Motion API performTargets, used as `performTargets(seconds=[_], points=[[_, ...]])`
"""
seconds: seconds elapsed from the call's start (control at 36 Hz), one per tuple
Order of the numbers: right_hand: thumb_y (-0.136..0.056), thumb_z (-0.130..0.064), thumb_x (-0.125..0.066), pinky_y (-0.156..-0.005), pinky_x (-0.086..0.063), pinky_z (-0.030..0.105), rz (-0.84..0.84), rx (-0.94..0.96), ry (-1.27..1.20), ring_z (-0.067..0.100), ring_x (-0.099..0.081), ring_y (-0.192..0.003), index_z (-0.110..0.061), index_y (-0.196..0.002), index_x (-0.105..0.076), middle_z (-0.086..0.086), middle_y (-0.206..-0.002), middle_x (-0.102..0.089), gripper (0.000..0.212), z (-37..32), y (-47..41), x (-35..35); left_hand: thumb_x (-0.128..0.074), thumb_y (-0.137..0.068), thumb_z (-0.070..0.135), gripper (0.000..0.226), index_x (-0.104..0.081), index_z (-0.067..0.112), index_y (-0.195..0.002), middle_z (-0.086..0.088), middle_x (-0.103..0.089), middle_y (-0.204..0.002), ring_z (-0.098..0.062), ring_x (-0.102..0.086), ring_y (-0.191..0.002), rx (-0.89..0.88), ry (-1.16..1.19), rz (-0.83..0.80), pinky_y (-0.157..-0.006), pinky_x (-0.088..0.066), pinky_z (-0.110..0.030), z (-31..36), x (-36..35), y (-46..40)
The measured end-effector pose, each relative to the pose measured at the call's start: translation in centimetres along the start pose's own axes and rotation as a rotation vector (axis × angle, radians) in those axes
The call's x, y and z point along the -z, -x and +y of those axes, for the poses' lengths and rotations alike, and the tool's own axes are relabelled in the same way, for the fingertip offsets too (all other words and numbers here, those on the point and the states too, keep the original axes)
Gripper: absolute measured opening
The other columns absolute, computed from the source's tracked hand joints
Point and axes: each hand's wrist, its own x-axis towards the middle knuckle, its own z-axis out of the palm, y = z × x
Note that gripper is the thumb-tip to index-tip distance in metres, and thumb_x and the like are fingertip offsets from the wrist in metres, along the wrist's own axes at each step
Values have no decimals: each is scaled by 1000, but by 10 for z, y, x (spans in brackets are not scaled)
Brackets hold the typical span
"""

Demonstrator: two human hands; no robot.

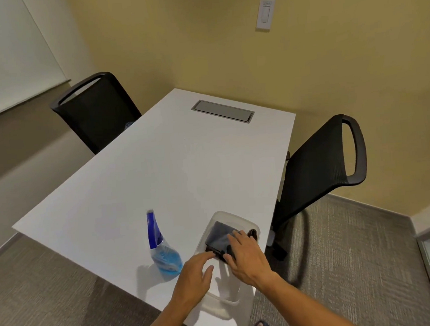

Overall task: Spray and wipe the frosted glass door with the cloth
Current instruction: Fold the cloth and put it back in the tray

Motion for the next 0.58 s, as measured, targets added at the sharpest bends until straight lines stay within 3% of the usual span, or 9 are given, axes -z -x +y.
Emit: performTargets(seconds=[0.11, 0.22, 0.39, 0.58], points=[[-106, -47, -41, -129, -11, 40, 9, 18, -118, 25, -14, -157, -19, -162, -22, 6, -169, -21, 65, -12, -3, 4, -62, -105, 21, 33, -65, 25, -138, 4, -62, -150, -14, -56, -142, 11, 112, 88, -115, -36, -16, -6, -2, 21], [-104, -47, -46, -126, -16, 38, 19, 34, -255, 21, -18, -157, -22, -161, -26, 2, -169, -24, 65, -23, -7, 8, -65, -103, 19, 37, -65, 20, -140, 2, -56, -156, -19, -45, -151, 50, 125, 141, -127, -35, -34, -12, -10, 33], [-103, -40, -54, -124, -24, 34, 4, 80, -420, 19, -32, -151, -23, -158, -32, 0, -164, -35, 62, -49, -15, 21, -66, -102, 20, 45, -56, 18, -146, -4, -52, -158, -25, -51, -146, 223, 332, 232, -120, -45, -38, -15, -13, 37], [-100, -50, -57, -121, -31, 42, -81, 126, -438, 21, -32, -151, -34, -159, -22, -4, -167, -28, 71, -93, -33, 27, -67, -102, 25, 53, -53, 14, -151, -11, -60, -153, -36, -59, -141, 481, 579, 241, -119, -48, -52, -14, -13, 27]])
